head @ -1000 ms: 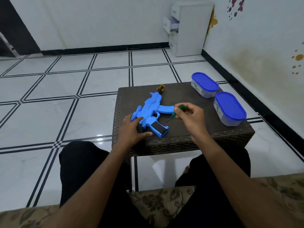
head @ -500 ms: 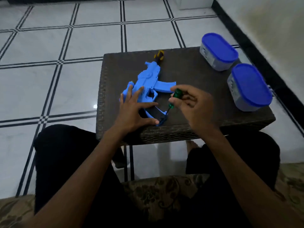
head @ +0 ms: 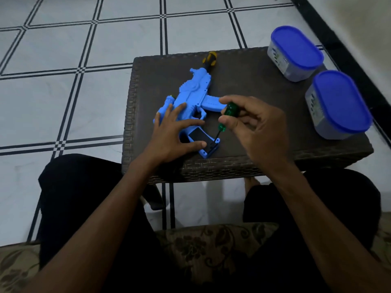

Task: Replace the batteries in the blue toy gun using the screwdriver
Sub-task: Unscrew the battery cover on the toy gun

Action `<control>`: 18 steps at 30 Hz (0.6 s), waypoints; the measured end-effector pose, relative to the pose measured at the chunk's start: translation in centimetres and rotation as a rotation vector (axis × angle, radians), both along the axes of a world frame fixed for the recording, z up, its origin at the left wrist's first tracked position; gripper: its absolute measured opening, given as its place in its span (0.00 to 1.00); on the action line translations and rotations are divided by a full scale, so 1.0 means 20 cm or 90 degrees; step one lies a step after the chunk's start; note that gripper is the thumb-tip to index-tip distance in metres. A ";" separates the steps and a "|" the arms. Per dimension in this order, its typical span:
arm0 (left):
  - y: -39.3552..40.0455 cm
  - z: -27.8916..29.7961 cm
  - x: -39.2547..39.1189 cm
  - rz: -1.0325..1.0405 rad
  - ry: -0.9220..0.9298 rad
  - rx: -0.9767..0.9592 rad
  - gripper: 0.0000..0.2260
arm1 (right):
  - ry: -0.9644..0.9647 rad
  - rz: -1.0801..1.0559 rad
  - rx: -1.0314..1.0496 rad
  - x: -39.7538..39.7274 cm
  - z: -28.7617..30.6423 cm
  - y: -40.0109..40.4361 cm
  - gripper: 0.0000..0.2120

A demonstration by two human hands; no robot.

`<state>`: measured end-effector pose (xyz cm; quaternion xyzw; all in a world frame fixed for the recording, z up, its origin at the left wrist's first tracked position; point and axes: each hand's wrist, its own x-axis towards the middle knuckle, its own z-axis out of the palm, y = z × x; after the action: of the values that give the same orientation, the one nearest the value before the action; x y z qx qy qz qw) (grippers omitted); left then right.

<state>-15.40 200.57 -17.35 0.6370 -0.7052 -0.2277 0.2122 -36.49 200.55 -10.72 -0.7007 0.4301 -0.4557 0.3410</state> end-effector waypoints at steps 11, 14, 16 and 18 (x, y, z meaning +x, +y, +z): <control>-0.07 0.06 -0.04 0.031 -0.022 0.134 0.35 | 0.007 0.021 -0.013 0.01 0.01 0.01 0.17; -0.07 0.05 -0.04 0.030 -0.030 0.130 0.35 | 0.045 0.051 -0.046 0.01 0.02 0.00 0.12; -0.07 0.04 -0.05 0.028 -0.028 0.127 0.34 | 0.051 0.060 -0.064 0.01 0.01 0.01 0.11; -0.07 0.04 -0.05 0.023 -0.028 0.129 0.33 | 0.033 0.052 -0.082 0.00 0.00 0.01 0.12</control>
<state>-16.32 199.08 -16.61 0.6724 -0.6718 -0.2798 0.1354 -36.47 200.74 -10.82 -0.7496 0.3798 -0.4500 0.3024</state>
